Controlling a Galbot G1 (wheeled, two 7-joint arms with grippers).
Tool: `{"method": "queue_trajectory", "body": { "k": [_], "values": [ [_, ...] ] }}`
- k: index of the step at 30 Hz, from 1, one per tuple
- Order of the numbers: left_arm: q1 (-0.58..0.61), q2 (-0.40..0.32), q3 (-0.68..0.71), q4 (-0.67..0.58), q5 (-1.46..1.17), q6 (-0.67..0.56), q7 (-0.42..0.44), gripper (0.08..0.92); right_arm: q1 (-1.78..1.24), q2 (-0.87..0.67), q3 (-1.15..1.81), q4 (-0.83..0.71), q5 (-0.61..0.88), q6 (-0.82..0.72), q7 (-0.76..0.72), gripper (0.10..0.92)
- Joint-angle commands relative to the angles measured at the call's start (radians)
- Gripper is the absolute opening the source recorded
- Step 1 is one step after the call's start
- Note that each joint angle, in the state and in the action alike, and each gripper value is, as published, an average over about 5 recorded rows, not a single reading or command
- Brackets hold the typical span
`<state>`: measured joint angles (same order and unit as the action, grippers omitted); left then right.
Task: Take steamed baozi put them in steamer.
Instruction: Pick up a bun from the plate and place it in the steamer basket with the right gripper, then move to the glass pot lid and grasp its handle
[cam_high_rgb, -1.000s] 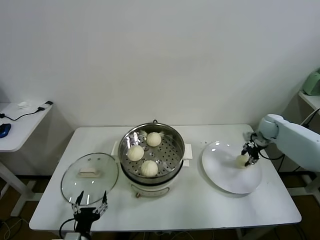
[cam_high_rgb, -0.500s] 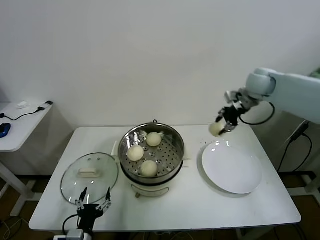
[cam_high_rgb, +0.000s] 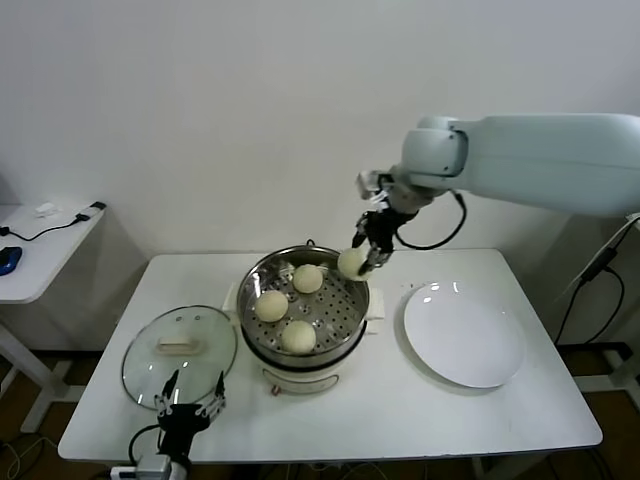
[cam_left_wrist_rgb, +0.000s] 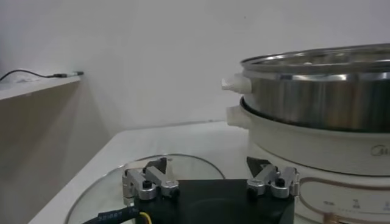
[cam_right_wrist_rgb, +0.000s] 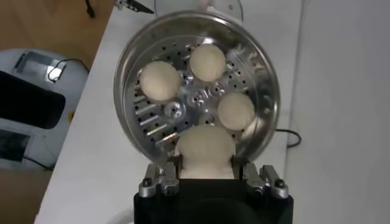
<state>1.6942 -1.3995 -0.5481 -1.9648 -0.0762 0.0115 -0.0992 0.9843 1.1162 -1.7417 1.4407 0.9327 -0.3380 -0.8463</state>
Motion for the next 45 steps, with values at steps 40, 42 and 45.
{"method": "queue_trajectory", "body": {
  "k": [40,42,45],
  "values": [
    [0.012,0.019,-0.012,-0.025,-0.078,-0.030,-0.026,0.823,-0.218,-0.208,0.372,-0.034,0.063,-0.011,0.284,0.822],
    [0.012,0.021,-0.014,-0.026,-0.101,-0.036,-0.036,0.823,-0.309,-0.271,0.512,-0.029,0.038,-0.008,0.415,0.823],
    [0.011,0.025,-0.021,-0.032,-0.113,-0.030,-0.040,0.823,-0.475,-0.364,0.721,-0.024,-0.061,0.017,0.565,0.823]
  ]
}}
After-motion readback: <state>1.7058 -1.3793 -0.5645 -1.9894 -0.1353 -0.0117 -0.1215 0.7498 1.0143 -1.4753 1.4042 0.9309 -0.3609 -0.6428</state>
